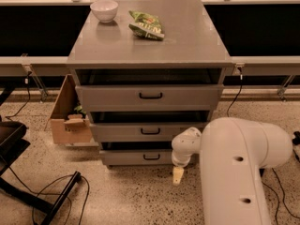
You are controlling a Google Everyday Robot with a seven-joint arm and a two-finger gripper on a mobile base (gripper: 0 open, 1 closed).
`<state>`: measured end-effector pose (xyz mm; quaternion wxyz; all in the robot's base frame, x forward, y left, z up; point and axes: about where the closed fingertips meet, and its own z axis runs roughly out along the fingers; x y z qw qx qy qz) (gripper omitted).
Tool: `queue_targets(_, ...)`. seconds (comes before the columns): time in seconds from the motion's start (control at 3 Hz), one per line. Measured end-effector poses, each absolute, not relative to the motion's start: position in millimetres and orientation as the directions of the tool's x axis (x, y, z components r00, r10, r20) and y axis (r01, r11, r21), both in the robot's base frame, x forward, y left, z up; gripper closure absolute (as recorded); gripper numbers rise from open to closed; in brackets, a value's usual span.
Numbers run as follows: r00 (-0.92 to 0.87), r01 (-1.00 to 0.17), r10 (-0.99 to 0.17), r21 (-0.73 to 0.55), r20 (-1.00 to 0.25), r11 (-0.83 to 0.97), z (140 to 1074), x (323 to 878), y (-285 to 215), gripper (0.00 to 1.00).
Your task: Open bottom drawer
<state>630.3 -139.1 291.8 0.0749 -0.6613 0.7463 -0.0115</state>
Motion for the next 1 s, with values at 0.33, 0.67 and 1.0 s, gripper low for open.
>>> queue_targets(0.33, -0.129, -0.983, -0.990, -0.128, -0.053, 0.134, 269.4, 651.0, -152.3, 0.00)
queue_targets(0.67, -0.134, -0.984, -0.990, -0.113, -0.035, 0.137, 241.3, 666.9, -159.4, 0.00)
queue_targets(1.0, -0.123, -0.986, -0.992, -0.107, -0.029, 0.126, 219.6, 685.9, -163.5, 0.00)
